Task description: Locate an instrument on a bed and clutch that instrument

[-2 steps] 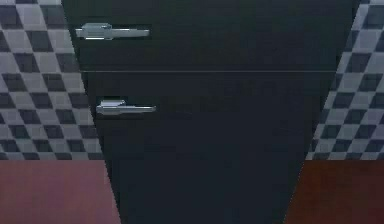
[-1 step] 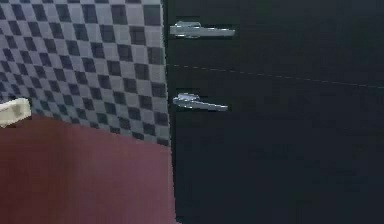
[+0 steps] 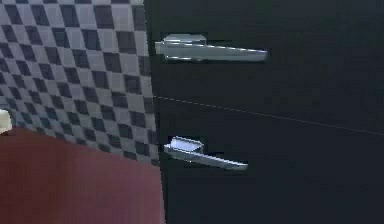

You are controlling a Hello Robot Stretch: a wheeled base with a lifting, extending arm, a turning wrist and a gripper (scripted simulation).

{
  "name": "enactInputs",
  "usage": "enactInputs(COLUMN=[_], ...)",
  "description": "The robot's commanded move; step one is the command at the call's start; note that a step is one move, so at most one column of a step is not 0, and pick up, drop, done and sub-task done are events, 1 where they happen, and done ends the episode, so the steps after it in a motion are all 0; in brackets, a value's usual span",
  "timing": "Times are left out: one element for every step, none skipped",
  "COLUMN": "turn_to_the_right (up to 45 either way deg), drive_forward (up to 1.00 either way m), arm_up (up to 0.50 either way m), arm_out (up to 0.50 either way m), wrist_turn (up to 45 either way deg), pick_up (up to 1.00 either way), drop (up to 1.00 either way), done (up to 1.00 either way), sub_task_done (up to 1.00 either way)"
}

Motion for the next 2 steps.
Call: enactInputs(turn_to_the_right=[-45.0,-27.0], drive_forward=[0.0,0.0], arm_up=[0.0,0.0], arm_out=[0.0,0.0], wrist_turn=[0.0,0.0], pick_up=[0.0,0.0], drop=[0.0,0.0], done=[0.0,0.0], sub_task_done=[0.0,0.0])
